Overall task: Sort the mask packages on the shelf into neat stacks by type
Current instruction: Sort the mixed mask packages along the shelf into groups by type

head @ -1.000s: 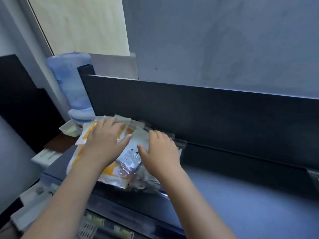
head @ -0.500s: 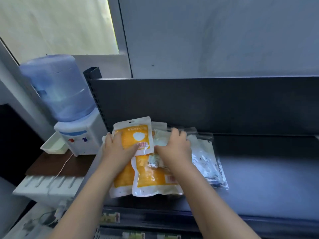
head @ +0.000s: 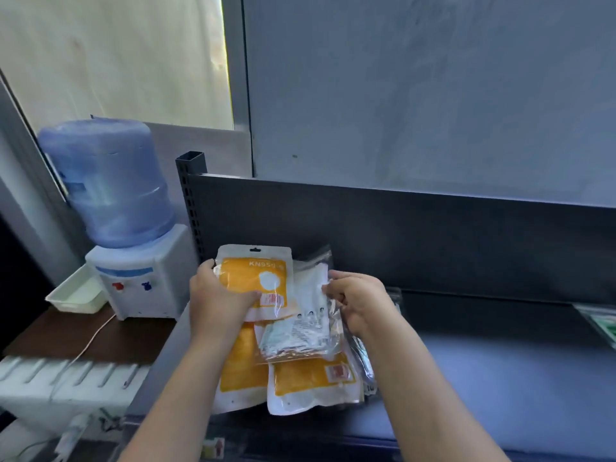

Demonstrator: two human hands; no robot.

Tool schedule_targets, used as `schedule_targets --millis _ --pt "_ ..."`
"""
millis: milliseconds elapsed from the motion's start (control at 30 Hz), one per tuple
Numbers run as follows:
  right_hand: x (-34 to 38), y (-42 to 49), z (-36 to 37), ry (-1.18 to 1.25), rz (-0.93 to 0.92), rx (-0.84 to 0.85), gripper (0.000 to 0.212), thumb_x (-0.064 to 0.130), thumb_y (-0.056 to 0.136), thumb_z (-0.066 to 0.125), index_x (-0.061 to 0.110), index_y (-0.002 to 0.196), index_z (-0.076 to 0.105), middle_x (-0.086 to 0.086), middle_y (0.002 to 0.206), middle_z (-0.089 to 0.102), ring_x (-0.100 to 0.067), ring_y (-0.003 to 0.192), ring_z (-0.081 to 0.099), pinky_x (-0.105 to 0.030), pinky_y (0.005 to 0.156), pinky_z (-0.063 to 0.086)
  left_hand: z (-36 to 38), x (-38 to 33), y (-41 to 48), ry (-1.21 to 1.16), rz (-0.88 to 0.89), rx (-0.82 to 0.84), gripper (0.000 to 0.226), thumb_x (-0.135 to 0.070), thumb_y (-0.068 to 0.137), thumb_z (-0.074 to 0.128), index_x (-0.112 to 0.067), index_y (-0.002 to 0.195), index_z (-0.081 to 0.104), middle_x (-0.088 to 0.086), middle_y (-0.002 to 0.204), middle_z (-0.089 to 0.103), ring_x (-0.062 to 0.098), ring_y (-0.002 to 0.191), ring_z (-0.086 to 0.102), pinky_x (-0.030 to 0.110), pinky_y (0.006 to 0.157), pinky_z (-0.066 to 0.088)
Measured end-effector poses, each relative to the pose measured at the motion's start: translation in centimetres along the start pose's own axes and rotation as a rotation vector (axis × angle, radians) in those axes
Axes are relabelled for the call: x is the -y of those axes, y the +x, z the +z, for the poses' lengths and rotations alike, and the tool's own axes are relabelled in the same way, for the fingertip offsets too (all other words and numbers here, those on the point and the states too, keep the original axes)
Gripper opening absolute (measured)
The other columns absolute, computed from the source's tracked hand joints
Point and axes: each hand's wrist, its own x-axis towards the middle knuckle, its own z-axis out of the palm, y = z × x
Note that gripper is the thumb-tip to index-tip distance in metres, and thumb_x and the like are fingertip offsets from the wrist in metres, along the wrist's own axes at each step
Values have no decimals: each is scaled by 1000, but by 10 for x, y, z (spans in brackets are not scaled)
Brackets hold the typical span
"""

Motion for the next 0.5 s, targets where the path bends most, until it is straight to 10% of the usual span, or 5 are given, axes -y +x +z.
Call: schedule_targets --millis 200,300,500 --pt "-1 1 -14 -404 -237 -32 8 11 100 60 16 96 65 -1 72 54 -15 60 45 -25 50 43 -15 -13 -3 -164 -56 -37 121 -3 79 90 -26 167 10 8 167 37 32 148 44 47 107 47" --pt "4 -6 -21 -187 -182 68 6 4 92 73 9 89 70 -5 77 70 -23 71 66 -36 67 65 -23 -20 -2 -409 -135 11 109 6 78 86 -25 164 26 11 151 57 30 125 63 47 100 56" --pt "12 -17 -29 19 -264 132 17 -10 86 71 -4 102 74 -25 98 78 -46 95 76 -60 86 62 -28 -29 0 -638 -240 100 40 2 84 80 -23 114 73 10 108 80 30 93 78 51 74 65"
